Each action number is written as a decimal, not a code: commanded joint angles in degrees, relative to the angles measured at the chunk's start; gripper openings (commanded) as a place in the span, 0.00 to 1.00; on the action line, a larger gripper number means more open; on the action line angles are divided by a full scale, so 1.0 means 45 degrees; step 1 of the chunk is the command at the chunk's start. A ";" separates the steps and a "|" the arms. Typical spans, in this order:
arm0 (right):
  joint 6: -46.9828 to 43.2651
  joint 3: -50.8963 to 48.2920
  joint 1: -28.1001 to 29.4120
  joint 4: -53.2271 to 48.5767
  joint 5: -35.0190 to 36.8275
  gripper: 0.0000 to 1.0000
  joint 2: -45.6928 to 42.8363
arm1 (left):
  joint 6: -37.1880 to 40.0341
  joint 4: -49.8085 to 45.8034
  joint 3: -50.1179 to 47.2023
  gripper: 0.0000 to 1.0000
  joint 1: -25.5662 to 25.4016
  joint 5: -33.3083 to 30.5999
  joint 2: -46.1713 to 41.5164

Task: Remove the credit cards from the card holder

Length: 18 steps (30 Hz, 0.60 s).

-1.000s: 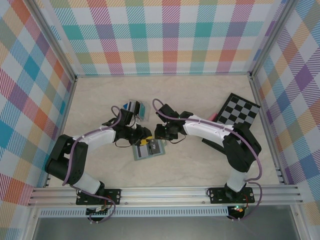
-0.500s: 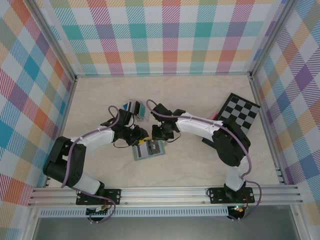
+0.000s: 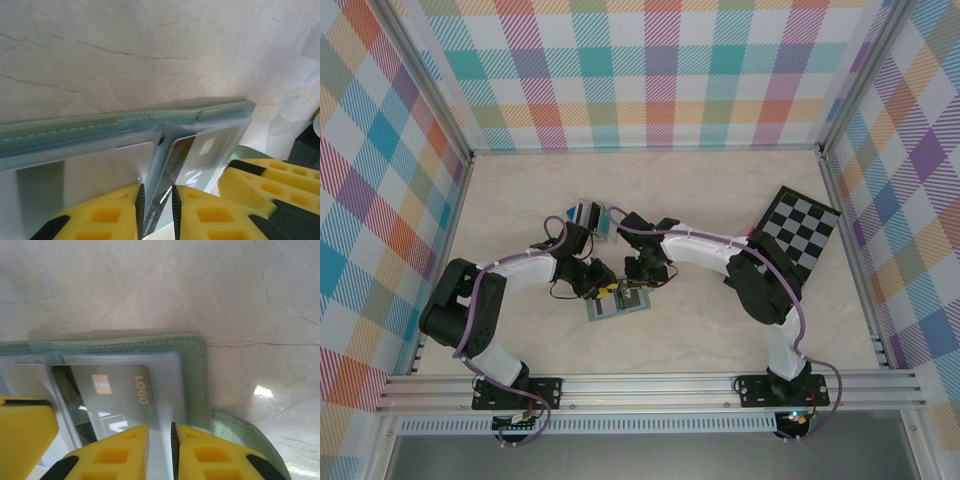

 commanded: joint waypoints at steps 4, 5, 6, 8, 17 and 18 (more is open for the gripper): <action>-0.0052 0.0379 0.0051 -0.0478 -0.0435 0.21 0.0430 | 0.0247 -0.0450 0.0478 0.23 -0.0307 0.0246 0.0096; -0.0048 0.0405 0.0050 -0.0443 -0.0497 0.21 0.0481 | 0.0282 -0.0479 0.0475 0.23 -0.0313 0.0210 0.0102; -0.0047 0.0409 0.0060 -0.0460 -0.0562 0.21 0.0525 | 0.0301 -0.0500 0.0476 0.23 -0.0314 0.0193 0.0118; -0.0052 0.0427 0.0050 -0.0462 -0.0655 0.21 0.0583 | 0.0317 -0.0515 0.0465 0.23 -0.0321 0.0149 0.0196; -0.0092 0.0515 0.0050 -0.0577 -0.0716 0.22 0.0781 | 0.0382 -0.0563 0.0432 0.23 -0.0343 0.0075 0.0432; -0.0092 0.0530 0.0060 -0.0599 -0.0716 0.22 0.0805 | 0.0390 -0.0549 0.0450 0.23 -0.0341 0.0097 0.0447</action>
